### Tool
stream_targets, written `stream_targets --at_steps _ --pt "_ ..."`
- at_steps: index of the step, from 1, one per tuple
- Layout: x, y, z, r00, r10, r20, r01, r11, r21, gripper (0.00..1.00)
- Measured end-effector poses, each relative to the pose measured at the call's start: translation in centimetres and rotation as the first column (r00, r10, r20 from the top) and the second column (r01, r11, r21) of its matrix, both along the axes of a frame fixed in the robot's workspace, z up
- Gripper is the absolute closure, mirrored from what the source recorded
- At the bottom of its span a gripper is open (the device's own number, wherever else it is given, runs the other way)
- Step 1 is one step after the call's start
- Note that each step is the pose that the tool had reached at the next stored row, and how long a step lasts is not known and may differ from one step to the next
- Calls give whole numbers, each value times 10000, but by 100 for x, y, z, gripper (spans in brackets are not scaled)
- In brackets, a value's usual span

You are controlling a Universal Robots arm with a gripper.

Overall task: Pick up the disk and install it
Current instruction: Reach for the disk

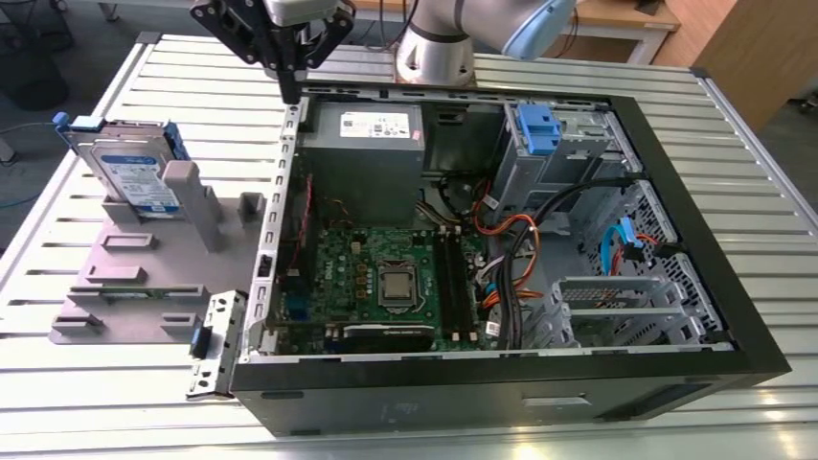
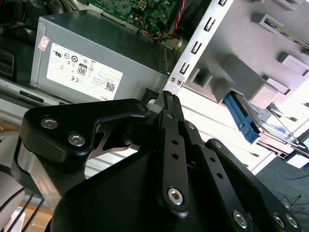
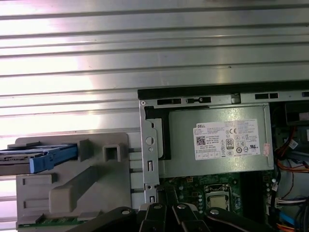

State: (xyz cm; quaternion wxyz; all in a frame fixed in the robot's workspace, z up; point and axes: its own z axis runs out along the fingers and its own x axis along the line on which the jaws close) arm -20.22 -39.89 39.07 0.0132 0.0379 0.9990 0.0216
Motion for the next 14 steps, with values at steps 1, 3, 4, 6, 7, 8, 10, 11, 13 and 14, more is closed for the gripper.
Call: stream_targets --at_steps 1,3,4,6,7,8,10,11,13,14 --pt "-3 0 -1 10000 0 0 0 10000 0 89" --pt "-6 0 0 10000 0 0 0 10000 0 89" --pt "-8 0 0 10000 -1 0 1 10000 0 89" --pt "-12 0 0 10000 0 0 0 10000 0 89" --pt "-15 0 0 10000 0 0 0 10000 -1 89" --pt "-17 0 0 10000 0 0 0 10000 0 89" --pt "-24 0 0 10000 0 0 0 10000 0 89" --pt "-27 0 0 10000 0 0 0 10000 0 89" --pt "-33 0 0 10000 0 0 0 10000 0 89" --pt "-36 0 0 10000 0 0 0 10000 0 89"
